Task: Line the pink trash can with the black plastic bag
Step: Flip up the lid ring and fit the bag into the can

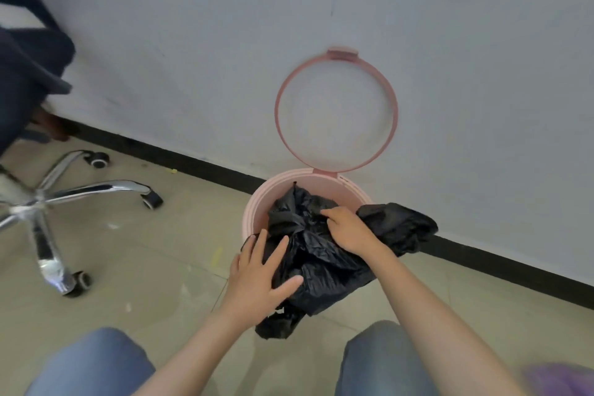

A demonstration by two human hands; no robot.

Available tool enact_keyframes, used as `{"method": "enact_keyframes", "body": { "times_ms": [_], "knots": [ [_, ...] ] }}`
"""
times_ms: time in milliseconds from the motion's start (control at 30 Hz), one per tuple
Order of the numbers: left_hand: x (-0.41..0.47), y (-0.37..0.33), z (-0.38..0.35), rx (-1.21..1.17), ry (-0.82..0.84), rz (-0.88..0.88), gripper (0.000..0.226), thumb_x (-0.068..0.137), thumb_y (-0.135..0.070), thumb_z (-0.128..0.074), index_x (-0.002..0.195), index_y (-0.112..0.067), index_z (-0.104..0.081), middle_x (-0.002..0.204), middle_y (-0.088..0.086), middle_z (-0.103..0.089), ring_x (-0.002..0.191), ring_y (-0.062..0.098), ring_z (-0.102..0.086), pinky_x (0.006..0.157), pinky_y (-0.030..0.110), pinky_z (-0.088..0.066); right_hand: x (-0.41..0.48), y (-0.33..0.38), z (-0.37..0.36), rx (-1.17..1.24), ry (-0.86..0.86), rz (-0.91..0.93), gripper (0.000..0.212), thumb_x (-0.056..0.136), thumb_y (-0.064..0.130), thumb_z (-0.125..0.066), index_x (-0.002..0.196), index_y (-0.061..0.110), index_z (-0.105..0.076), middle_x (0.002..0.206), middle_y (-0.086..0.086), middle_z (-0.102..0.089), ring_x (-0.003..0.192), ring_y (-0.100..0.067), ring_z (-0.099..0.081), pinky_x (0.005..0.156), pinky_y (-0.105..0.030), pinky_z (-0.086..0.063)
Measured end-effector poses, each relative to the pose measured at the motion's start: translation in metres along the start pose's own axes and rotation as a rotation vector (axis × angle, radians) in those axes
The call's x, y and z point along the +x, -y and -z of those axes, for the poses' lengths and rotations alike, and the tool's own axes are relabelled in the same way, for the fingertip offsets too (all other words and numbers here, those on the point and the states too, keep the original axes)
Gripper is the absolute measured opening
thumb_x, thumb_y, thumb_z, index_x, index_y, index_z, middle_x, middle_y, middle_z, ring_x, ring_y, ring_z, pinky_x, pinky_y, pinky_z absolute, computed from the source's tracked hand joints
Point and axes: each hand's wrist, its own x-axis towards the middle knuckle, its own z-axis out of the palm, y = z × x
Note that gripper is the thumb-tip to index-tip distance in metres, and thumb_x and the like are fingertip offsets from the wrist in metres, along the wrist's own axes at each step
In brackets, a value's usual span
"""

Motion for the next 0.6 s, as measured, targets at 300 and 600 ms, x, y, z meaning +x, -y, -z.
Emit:
{"method": "enact_keyframes", "body": {
  "times_ms": [300,600],
  "knots": [
    [0.020,-0.004,-0.008,0.429,0.171,-0.084,0.054,0.093,-0.047,-0.034,0.143,-0.035,-0.014,0.157,0.008,0.001,0.143,0.026,0.000,0.115,0.042,-0.010,-0.064,-0.050,0.041,-0.399,0.310,-0.024,0.068,0.082,0.065,-0.043,0.139,0.049,-0.010,0.157,-0.002,0.010,0.142,-0.036,-0.007,0.115,-0.052,-0.014],
    [0.071,-0.017,0.031,0.323,0.057,-0.022,0.055,0.095,-0.041,-0.034,0.141,-0.011,-0.027,0.156,0.005,-0.012,0.141,0.027,-0.012,0.112,0.042,-0.020,-0.044,-0.016,0.035,-0.244,0.225,0.062,0.040,0.083,-0.006,-0.045,0.119,0.008,-0.056,0.124,-0.016,-0.057,0.113,-0.031,-0.052,0.091,-0.035,-0.045]
  ]
}}
